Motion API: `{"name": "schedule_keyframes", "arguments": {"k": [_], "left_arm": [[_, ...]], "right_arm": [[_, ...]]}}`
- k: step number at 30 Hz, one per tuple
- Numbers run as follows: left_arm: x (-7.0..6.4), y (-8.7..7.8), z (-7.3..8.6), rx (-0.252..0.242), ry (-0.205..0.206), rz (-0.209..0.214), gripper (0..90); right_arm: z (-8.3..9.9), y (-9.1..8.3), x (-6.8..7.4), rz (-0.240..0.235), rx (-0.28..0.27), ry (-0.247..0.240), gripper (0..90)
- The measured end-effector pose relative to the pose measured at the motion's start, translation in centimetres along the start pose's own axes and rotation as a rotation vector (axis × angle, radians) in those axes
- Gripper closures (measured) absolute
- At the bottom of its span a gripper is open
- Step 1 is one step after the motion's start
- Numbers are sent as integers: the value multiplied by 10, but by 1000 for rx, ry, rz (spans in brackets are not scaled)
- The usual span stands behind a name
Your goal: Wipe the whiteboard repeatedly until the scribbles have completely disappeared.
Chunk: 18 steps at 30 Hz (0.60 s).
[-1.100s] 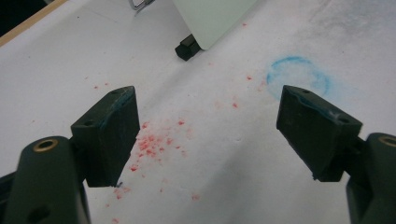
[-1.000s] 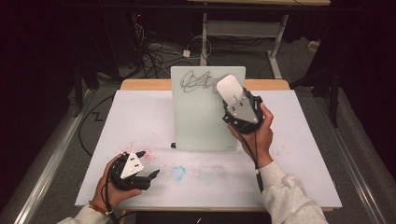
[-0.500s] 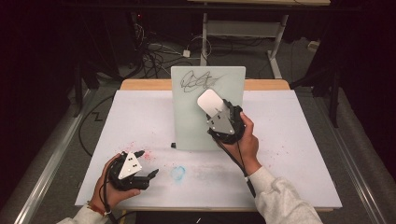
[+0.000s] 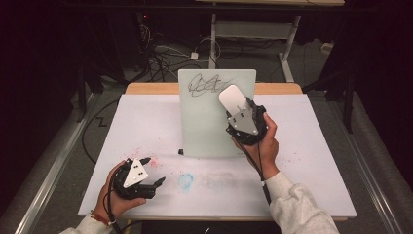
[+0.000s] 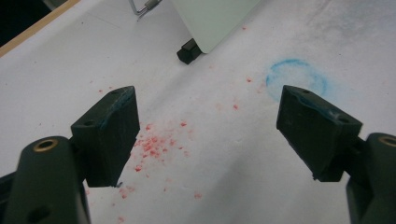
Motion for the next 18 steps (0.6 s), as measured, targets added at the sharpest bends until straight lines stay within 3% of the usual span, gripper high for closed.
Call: {"name": "schedule_keyframes", "arguments": {"k": [2, 5, 7, 14, 18], "left_arm": [[0, 0, 0, -1, 0, 1, 205], [0, 0, 1, 0, 0, 2, 205], [0, 0, 1, 2, 1, 2, 205], [0, 0, 2, 4, -2, 1, 205], [0, 1, 2, 9, 1, 0, 205]], "right_arm": [[0, 0, 6, -4, 1, -26, 311], [-2, 0, 2, -33, 1, -4, 311], [-3, 1, -9, -11, 1, 19, 311], [5, 3, -68, 70, 14, 177, 311], [9, 3, -75, 65, 17, 199, 311]]}}
Point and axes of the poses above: each handheld gripper's, and its own axes: y roughly forward along the jaws, z roughly out of its underside, x roughly to its left, the point moved 10 cm from there along y, roughly forward along the jaws, and after that the axes turned 5 degrees about z, right-handed, at the moved point
